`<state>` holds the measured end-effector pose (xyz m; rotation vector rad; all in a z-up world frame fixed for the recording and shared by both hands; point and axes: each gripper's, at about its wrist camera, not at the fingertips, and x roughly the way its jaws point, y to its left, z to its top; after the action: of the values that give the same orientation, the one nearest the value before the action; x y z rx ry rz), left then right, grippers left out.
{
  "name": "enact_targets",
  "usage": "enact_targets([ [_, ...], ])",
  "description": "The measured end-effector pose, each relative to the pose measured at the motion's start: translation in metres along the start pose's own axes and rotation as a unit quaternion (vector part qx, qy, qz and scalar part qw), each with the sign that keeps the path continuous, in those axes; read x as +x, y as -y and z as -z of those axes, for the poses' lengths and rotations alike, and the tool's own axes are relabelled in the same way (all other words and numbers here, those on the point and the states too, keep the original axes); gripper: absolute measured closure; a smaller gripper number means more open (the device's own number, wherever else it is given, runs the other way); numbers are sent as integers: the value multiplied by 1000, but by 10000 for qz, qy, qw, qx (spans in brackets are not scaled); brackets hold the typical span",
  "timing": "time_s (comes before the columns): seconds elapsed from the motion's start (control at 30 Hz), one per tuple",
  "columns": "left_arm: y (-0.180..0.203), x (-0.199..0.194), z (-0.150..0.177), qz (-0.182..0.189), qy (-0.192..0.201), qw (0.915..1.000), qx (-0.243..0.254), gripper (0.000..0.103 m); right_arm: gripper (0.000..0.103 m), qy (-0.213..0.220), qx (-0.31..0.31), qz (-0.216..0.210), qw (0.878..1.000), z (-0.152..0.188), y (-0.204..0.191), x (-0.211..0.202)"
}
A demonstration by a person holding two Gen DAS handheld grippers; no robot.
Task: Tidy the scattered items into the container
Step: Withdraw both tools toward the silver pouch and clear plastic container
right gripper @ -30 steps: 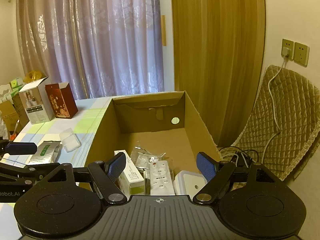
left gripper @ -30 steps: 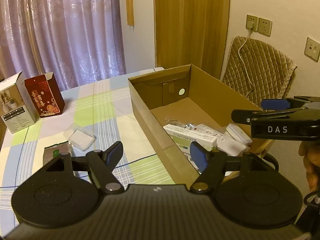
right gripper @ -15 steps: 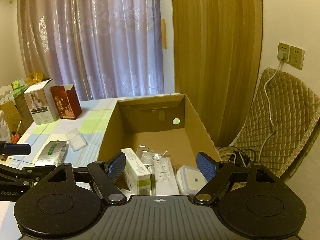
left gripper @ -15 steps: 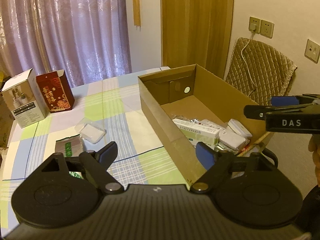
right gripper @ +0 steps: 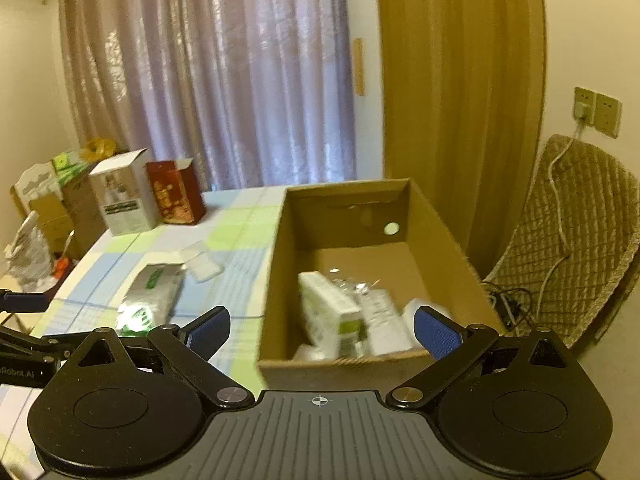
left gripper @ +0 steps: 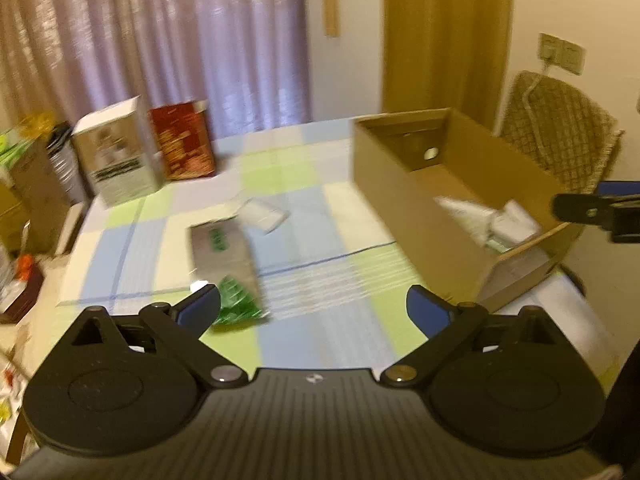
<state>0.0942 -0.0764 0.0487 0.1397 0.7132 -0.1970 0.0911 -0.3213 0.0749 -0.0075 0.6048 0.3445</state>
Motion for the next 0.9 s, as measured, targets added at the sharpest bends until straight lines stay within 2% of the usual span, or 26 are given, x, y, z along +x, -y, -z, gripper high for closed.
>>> enact_targets([
  [0.27,-45,-20,28,-437,-122,9984,-337,1,0,-63,-113,-298,9995,8,-39,-9],
  [0.53,-68,-31,36,-634,-114,9966,-520,1,0,-188,-431,-673,9966,12,-80,-5],
  [0.7,-79,-25,38,-672,-160,9959,-577,1,0,-258,-585,-829,9945,11,-97,7],
  [0.9,-90,-1,32,-614,-212,9962,-576,1,0,-322,-686,-947,9926,2,-115,36],
])
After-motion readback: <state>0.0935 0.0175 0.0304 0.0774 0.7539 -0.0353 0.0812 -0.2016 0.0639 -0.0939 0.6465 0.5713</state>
